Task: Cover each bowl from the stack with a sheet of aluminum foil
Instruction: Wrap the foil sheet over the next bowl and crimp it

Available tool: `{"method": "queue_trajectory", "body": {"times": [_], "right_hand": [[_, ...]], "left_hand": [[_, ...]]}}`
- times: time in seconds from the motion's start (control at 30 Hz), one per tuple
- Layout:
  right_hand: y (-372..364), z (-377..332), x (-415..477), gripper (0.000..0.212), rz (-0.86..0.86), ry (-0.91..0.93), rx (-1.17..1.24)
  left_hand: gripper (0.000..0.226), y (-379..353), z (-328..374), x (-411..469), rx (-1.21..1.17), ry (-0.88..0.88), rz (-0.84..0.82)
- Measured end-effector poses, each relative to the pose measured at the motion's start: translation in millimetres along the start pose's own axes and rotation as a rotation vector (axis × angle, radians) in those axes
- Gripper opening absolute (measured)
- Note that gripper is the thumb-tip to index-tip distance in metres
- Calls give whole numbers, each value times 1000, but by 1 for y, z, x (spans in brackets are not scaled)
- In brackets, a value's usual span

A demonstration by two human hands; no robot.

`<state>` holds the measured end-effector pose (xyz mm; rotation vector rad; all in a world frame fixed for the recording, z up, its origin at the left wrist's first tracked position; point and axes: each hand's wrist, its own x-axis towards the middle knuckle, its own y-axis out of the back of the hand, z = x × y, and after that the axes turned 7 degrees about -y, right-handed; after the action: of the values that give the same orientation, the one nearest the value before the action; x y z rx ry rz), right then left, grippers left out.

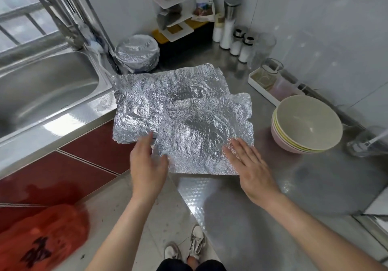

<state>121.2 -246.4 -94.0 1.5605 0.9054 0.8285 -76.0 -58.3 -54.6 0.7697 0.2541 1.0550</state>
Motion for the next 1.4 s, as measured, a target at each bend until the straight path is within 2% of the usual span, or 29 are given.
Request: {"method": "queue_trajectory", "body": {"times": [0.07,0.1,0.13,0.2,0.27,0.37,0.53,0.63,0.9,1.1,1.4], "right_hand": [[1,5,0,78,-18,11,-1],[2,7,-1,78,-33,6,6],[4,8,-1,78,-51,0,13],[7,11,-2,82,-108,-2,1],[10,14,-5,86,-166,30,-20],[19,14,-10,73,-182,123,-5],[17,-3,4,35,134,135,132],[7,-9,10,20,188,206,188],[2,-4,12,9,234,241,305],[-2,-2,13,13,279,248,303],[-3,0,25,22,294,286,272]], "left_hand": [[61,-7,15,-1,188,-349,-257],[62,-14,21,-2,289,-458,-403],[64,-20,27,-4,399,-517,-533],[67,-31,28,-7,493,-553,-638],[63,-37,23,-9,464,-557,-615],[52,-45,13,-13,454,-617,-521],[42,-50,10,-19,391,-703,-403],[38,-51,8,-22,305,-727,-331],[35,-49,0,-17,228,-779,-208],[43,-49,7,-14,187,-834,-137],[41,-48,10,-1,236,-885,-185]]}}
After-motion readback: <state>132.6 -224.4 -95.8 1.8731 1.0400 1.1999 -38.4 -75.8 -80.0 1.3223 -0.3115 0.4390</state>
